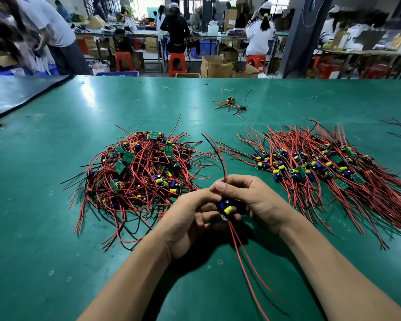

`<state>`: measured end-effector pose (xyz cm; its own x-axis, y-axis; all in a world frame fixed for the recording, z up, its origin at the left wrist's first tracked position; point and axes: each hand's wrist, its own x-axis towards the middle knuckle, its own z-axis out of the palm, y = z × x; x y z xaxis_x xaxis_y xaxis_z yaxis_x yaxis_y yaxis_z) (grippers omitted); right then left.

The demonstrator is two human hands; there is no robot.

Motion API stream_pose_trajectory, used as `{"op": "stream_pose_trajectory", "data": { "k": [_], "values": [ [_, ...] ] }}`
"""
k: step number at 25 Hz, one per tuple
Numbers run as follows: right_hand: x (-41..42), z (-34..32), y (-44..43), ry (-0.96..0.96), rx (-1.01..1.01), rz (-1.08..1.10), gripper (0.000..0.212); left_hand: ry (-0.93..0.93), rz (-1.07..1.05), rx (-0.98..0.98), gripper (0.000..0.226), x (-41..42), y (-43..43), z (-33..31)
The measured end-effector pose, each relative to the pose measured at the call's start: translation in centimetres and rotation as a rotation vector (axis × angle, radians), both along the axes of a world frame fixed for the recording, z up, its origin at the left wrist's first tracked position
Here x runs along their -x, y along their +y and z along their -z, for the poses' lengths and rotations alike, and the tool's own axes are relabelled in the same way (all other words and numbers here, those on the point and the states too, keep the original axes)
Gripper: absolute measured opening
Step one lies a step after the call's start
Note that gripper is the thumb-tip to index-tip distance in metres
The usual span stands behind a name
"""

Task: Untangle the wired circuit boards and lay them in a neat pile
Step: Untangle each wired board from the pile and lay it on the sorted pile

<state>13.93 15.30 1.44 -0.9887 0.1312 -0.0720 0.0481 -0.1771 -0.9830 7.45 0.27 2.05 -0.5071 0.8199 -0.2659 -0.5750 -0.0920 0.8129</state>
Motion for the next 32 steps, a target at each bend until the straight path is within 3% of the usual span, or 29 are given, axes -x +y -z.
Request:
{"op": "stream_pose_trajectory", "data": {
  "k": [11,16,20,26,32],
  "values": [
    [-0.1,0.1,0.1,-0.054,0.026,-0.066,0.039,0.117,-0.112,0.072,0.011,0.0,0.2,0.6],
    [-0.3,0.2,0.0,-0.051,0.093,-0.033,0.028,0.288,-0.096,0.125,0.022,0.2,0.3,1.0],
    [0.4,0.9,-0.1,-0.067,0.048,0.134,0.031,0.35,-0.045,0.116,0.009,-0.2,0.4,1.2],
    [1.2,1.5,-0.1,-0.027,0.045,0.335,0.026,0.333,-0.029,0.161,0.022,-0.2,0.7,1.1],
    [0.6,1.2,0.8,-0.085,0.11,0.073,0.041,0.358,-0.116,0.137,0.017,-0.4,0.8,0.9]
  ]
}}
